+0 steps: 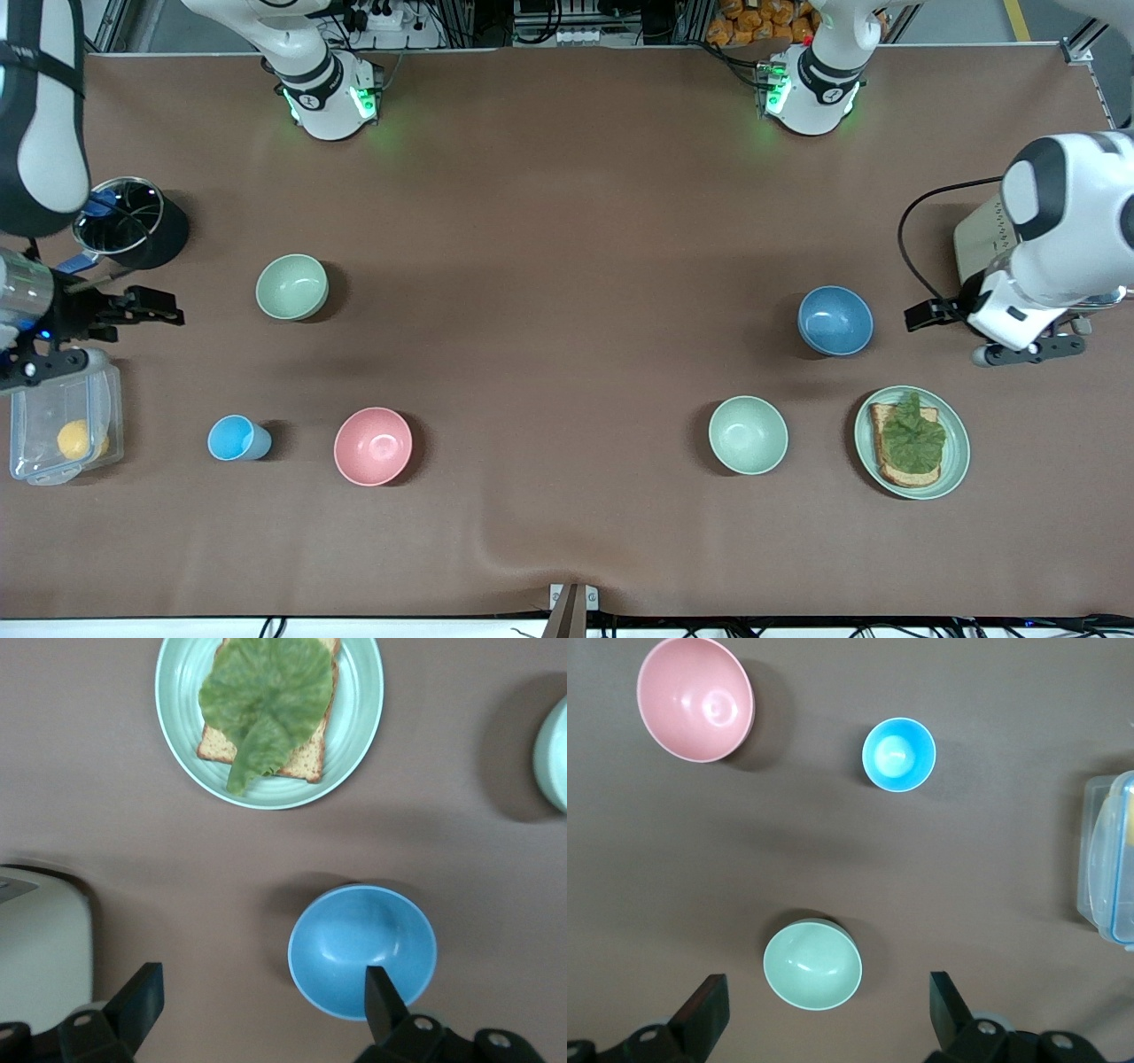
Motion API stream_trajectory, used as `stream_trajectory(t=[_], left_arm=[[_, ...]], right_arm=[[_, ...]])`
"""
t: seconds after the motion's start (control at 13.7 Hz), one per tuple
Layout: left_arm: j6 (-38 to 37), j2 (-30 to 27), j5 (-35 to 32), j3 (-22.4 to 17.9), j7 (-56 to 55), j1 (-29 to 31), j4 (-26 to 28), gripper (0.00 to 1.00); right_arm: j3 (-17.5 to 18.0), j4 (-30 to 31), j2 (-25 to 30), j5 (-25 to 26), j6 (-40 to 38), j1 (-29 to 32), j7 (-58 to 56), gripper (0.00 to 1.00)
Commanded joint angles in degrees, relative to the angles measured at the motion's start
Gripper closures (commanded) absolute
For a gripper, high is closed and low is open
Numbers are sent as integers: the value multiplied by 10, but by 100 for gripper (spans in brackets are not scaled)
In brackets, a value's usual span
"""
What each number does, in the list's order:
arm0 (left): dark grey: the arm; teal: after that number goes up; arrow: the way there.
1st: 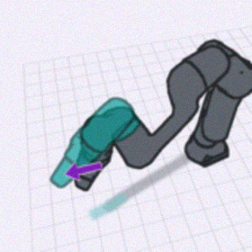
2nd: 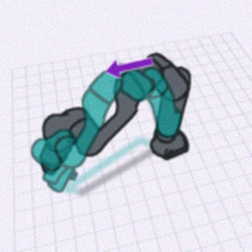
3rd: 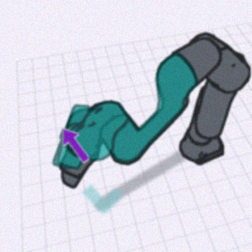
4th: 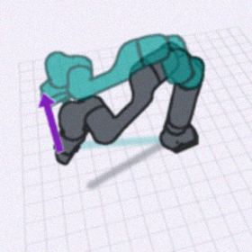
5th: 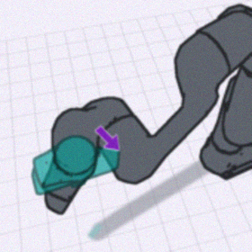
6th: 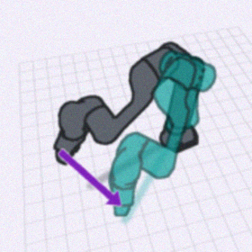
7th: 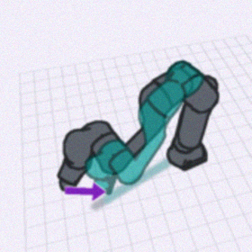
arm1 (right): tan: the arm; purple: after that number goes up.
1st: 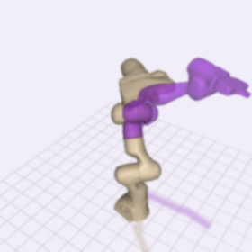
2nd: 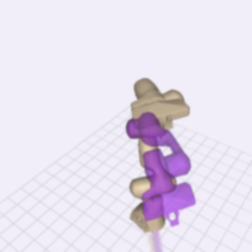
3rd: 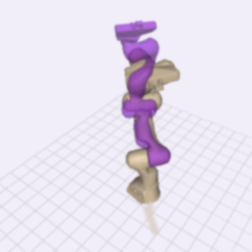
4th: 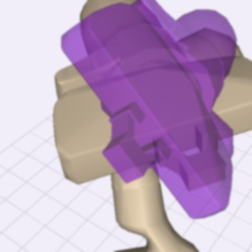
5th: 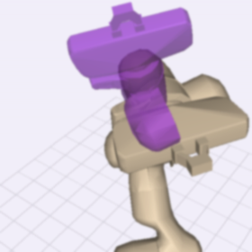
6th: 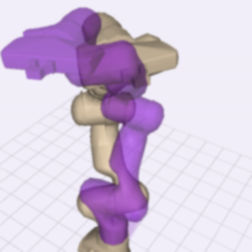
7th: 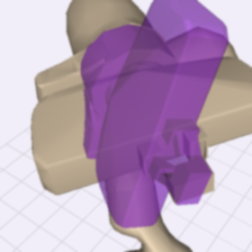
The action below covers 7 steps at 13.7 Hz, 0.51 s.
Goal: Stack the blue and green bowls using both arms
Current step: 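Reach the right gripper to the green bowl while the left gripper reaches the blue bowl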
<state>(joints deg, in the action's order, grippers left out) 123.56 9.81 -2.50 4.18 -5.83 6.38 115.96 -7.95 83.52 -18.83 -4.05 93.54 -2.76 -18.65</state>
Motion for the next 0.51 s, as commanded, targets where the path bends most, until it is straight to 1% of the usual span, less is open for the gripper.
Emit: stream_trajectory(t=[0.0, 0.07, 0.29, 0.44], left_arm=[[83, -27, 5, 7, 0, 1, 92, 0], [106, -21, 5, 7, 1, -1, 107, 0], [121, 9, 4, 7, 1, -3, 110, 0], [135, 29, 4, 8, 1, -4, 111, 0]], right_arm=[[0, -13, -23, 0, -5, -16, 0, 0], [0, -13, -24, -1, -6, -15, -1, 0], [0, -6, -45, 0, 3, -3, -4, 0], [0, 33, -39, -7, 40, 22, -44, 0]])
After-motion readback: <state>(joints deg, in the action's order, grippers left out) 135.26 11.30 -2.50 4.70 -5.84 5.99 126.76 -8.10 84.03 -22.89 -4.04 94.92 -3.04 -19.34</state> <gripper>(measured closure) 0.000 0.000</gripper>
